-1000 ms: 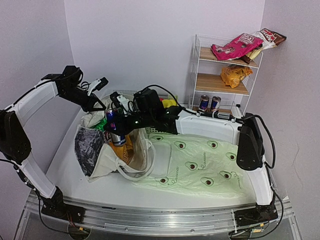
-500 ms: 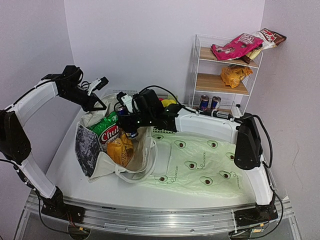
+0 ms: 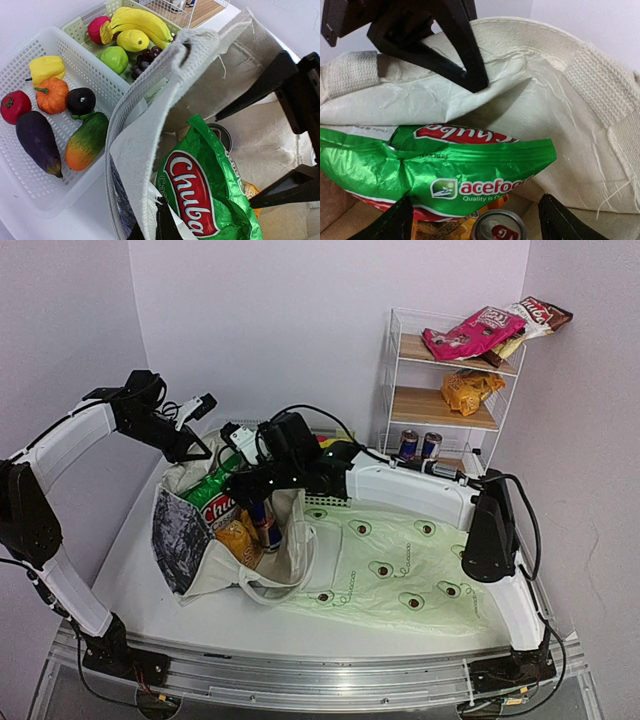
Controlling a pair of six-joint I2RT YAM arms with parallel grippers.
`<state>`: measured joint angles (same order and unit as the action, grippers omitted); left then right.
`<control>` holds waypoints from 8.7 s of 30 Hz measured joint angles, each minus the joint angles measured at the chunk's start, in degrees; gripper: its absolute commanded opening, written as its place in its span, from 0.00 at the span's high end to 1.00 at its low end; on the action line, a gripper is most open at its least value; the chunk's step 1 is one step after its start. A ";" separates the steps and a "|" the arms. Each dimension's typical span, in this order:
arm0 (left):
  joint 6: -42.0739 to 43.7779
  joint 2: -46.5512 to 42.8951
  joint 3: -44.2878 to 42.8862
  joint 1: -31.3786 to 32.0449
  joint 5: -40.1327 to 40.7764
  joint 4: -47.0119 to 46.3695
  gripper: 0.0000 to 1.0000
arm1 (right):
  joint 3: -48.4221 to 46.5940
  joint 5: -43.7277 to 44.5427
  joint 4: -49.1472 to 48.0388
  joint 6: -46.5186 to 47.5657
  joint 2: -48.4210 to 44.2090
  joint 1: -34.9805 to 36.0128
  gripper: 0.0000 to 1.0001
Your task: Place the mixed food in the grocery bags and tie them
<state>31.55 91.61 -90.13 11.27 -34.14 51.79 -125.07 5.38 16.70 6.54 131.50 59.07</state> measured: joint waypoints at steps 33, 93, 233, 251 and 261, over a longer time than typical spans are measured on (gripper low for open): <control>-0.43 -2.13 2.30 -0.02 6.74 -2.14 1.00 | 21.51 -18.34 30.84 -42.14 -19.53 0.74 0.64; 7.18 -23.51 10.42 13.27 19.88 20.90 0.28 | -26.12 -6.89 -0.93 -61.11 15.63 3.93 1.00; -6.66 10.88 -14.29 24.36 35.06 -0.70 0.16 | 45.17 4.82 11.61 -38.03 -35.45 -8.80 0.26; -21.08 33.66 -16.17 15.45 38.37 -5.41 0.70 | 46.89 4.20 12.38 -38.03 -35.63 -11.95 0.26; -32.94 35.14 -19.69 13.56 36.01 -3.85 0.97 | 47.88 4.04 13.50 -38.04 -35.63 -12.40 0.26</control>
<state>-1.39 126.75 -109.82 24.82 1.87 47.94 -77.19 9.42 30.19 -31.50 95.88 46.67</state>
